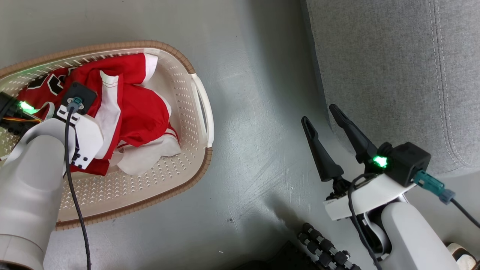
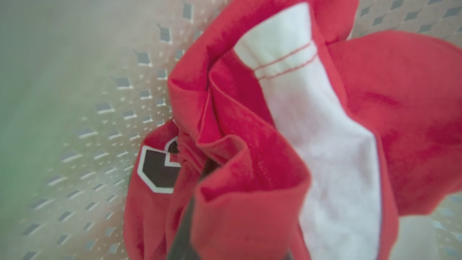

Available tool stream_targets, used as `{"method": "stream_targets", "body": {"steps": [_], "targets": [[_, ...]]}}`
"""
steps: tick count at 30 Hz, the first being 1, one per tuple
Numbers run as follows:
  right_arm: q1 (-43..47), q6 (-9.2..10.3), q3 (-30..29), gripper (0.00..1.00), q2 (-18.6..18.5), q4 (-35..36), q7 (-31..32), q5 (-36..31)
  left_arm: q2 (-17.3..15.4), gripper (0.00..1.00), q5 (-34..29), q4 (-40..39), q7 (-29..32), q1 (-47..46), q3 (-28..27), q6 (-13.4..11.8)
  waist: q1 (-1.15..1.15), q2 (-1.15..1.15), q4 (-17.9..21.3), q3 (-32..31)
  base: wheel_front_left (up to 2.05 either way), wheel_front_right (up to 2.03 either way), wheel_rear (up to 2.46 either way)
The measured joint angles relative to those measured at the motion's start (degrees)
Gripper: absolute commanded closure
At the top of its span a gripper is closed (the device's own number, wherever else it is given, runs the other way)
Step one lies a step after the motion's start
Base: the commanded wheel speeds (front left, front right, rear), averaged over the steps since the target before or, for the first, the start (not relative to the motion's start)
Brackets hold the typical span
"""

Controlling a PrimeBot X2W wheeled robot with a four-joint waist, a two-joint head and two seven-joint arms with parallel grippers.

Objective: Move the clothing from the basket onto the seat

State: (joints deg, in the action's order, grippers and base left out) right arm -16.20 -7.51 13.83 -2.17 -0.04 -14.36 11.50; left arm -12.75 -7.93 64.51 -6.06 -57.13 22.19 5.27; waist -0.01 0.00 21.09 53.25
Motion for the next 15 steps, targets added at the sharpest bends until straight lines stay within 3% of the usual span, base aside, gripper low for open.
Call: {"method": "stream_targets", "body": {"steps": [15], "targets": [[-3.0, 0.0, -0.8, 0.0, 0.0, -0.9, 0.0, 0.1, 1.1, 1.0, 0.0, 2.8, -2.2, 0.0, 0.9, 0.5, 0.0, 0.0, -0.8, -2.0, 0.0, 0.0, 0.0]]}}
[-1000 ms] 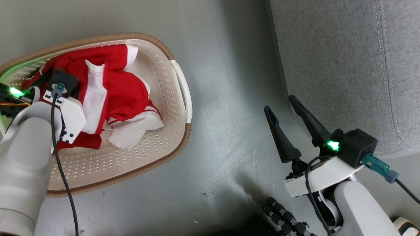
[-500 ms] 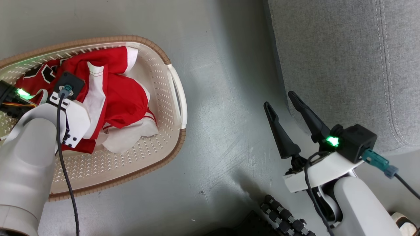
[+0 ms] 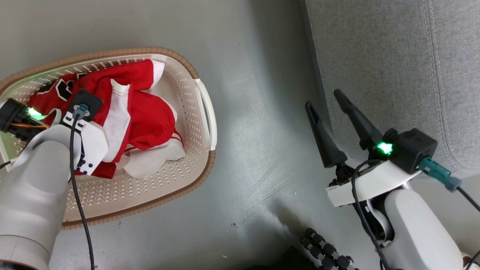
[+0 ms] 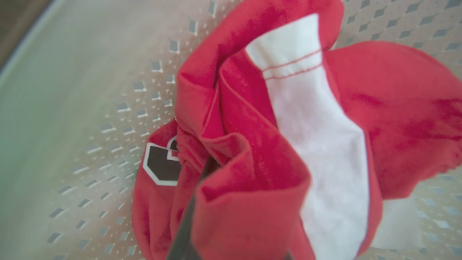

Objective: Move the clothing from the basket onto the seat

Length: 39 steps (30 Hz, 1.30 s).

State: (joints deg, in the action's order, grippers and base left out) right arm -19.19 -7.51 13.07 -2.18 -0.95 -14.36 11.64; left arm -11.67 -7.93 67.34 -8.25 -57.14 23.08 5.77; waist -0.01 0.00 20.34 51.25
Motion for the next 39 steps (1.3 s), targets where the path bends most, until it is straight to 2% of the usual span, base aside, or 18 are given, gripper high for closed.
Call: {"method": "stream_targets", "body": {"steps": [16, 24, 39], "targets": [[-3.3, 0.0, -1.7, 0.0, -0.1, -1.2, 0.0, 0.1, 1.1, 1.0, 0.7, 2.3, -3.2, 1.9, 0.0, 0.4, 0.0, 0.0, -1.2, -5.2, 0.0, 0.0, 0.0], [-3.4, 0.0, -2.2, 0.0, -0.1, -2.4, 0.0, 0.1, 2.9, 1.0, 2.3, 2.4, -4.9, 4.2, -0.8, 0.4, 0.0, 0.0, -2.0, -9.0, 0.0, 0.0, 0.0], [-3.5, 0.0, -3.0, 0.0, -0.2, -5.2, 0.0, -0.6, 4.9, 1.0, 5.3, 0.7, -6.0, 9.3, -2.5, -0.9, 0.0, 0.0, -4.2, -17.2, 0.0, 0.0, 0.0]]}}
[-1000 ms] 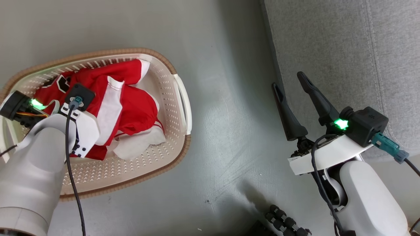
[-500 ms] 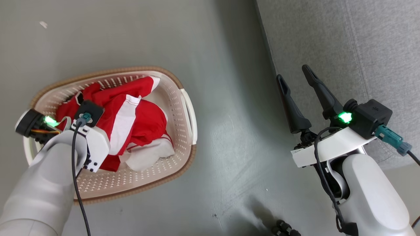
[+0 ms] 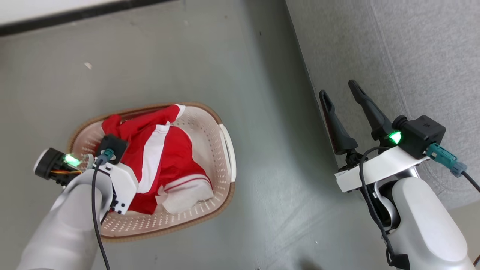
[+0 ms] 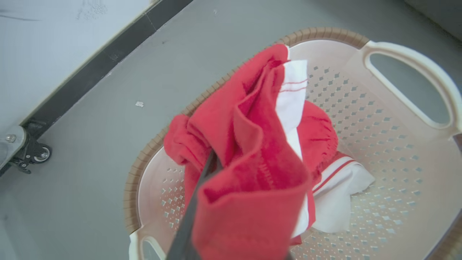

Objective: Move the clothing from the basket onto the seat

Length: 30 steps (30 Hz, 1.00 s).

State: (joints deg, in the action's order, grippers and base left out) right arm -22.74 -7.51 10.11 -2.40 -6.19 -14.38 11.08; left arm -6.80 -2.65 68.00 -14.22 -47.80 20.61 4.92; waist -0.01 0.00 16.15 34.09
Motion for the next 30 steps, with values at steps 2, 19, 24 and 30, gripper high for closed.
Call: {"method": "stream_targets", "body": {"steps": [2, 19, 24, 30], "targets": [[0.1, 0.0, 0.0, 0.0, 0.0, -0.3, 0.0, -0.2, 0.2, 1.0, 0.1, -0.7, 0.0, 0.8, -0.1, -0.1, 0.0, 0.0, -0.4, -1.3, 0.0, 0.0, 0.0], [4.1, 0.0, -1.2, 0.0, -0.1, -3.8, 0.0, -1.6, 1.8, 1.0, 4.7, -21.0, 0.0, 10.5, -3.3, -2.1, 0.0, 0.0, -3.9, -11.9, 0.0, 0.0, 0.0], [5.7, 0.0, -1.4, 0.0, -0.1, -4.3, 0.0, -1.7, 2.6, 1.0, 7.5, -25.2, 0.0, 13.7, -5.5, -2.3, 0.0, 0.0, -5.0, -15.0, 0.0, 0.0, 0.0], [7.3, 0.0, -1.6, 0.0, -0.1, -5.2, 0.0, -2.4, 2.7, 1.0, 8.3, -32.3, 0.0, 16.5, -6.4, -2.2, 0.0, 0.0, -6.2, -18.8, 0.0, 0.0, 0.0]]}}
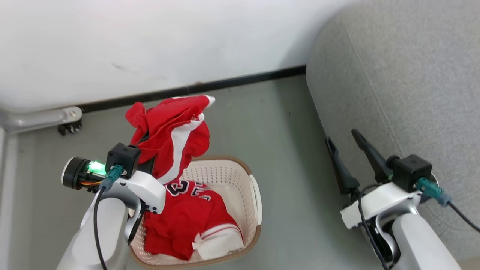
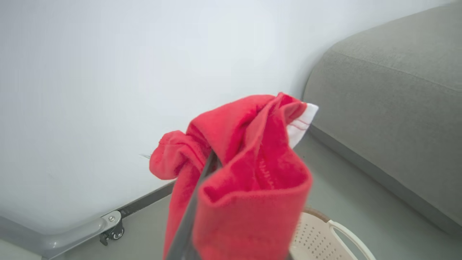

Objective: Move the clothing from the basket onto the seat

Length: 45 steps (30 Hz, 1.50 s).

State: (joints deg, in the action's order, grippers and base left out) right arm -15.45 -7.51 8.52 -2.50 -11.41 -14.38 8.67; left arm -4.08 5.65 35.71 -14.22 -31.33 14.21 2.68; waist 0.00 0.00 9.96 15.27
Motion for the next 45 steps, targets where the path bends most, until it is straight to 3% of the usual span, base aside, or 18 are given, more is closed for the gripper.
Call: {"method": "stream_targets", "body": {"steps": [11, 20, 45], "targets": [[5.7, 0.0, -0.8, 0.0, 0.0, -1.4, 0.0, -0.7, 0.5, 1.0, 2.4, -12.1, -0.1, 8.5, -0.9, 1.5, 0.0, 0.0, -2.1, -7.3, 0.0, 0.0, 0.0], [9.5, 0.0, -0.5, 0.0, 0.0, -2.0, 0.0, -0.8, 1.7, 1.0, 6.5, -22.8, -0.1, 12.1, -4.8, 2.0, 0.0, 0.0, -3.5, -11.9, 0.0, 0.0, 0.0], [15.4, 0.0, 3.5, 0.0, 0.0, 0.3, 0.0, -0.6, 2.0, 1.0, 6.9, -38.7, -0.3, 15.1, -1.0, 3.6, 0.0, 0.0, -5.7, -18.7, 0.0, 0.0, 0.0]]}}
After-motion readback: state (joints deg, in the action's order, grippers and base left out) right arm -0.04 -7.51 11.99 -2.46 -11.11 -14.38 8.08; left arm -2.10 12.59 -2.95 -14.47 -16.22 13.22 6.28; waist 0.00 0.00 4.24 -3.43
